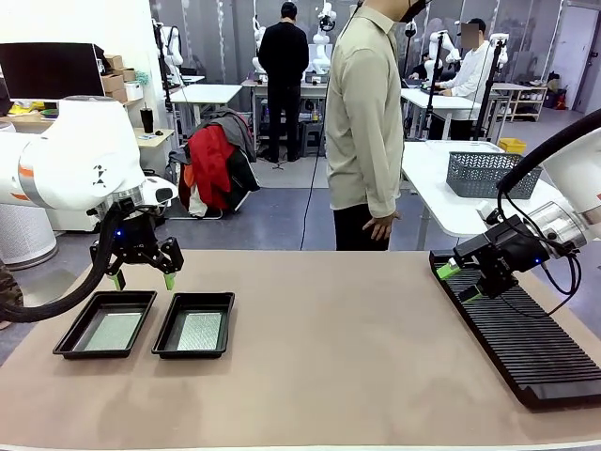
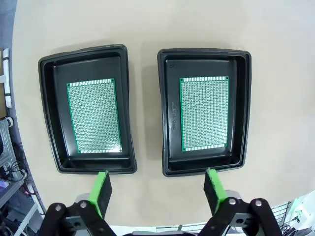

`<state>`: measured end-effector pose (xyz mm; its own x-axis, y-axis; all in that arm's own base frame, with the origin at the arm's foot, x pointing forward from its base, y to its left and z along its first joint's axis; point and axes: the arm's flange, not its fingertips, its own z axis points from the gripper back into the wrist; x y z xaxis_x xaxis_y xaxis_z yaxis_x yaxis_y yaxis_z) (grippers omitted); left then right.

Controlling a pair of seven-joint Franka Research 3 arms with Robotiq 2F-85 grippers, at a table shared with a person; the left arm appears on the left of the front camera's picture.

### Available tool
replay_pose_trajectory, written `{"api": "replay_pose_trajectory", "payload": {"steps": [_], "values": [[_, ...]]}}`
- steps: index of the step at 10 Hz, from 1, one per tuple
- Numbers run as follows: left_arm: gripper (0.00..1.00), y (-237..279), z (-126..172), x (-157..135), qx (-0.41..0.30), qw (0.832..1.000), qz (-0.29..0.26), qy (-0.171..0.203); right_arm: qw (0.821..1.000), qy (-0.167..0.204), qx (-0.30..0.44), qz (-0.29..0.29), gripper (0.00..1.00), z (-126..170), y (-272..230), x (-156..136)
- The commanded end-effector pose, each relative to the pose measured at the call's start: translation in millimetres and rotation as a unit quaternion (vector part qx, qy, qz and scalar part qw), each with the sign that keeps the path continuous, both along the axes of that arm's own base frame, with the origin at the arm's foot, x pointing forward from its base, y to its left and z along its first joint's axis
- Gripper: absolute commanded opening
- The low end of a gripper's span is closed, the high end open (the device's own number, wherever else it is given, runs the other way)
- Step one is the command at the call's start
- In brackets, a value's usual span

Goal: Inspect and transfer BCBs to ESD trays.
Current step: Pick up the ESD tray and place it on the left side of the table.

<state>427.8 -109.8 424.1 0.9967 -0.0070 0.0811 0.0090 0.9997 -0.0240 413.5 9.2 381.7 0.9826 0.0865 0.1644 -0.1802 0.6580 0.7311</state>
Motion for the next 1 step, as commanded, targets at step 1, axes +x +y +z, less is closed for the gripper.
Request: {"api": "replay_pose_trajectory", "payload": {"steps": [1], "values": [[1.0,-0.1,-0.4,1.1,-0.001,1.0,0.0,-0.002,1.0,0.0,0.0,-0.002,1.0,1.1,0.9,-2.3]]}}
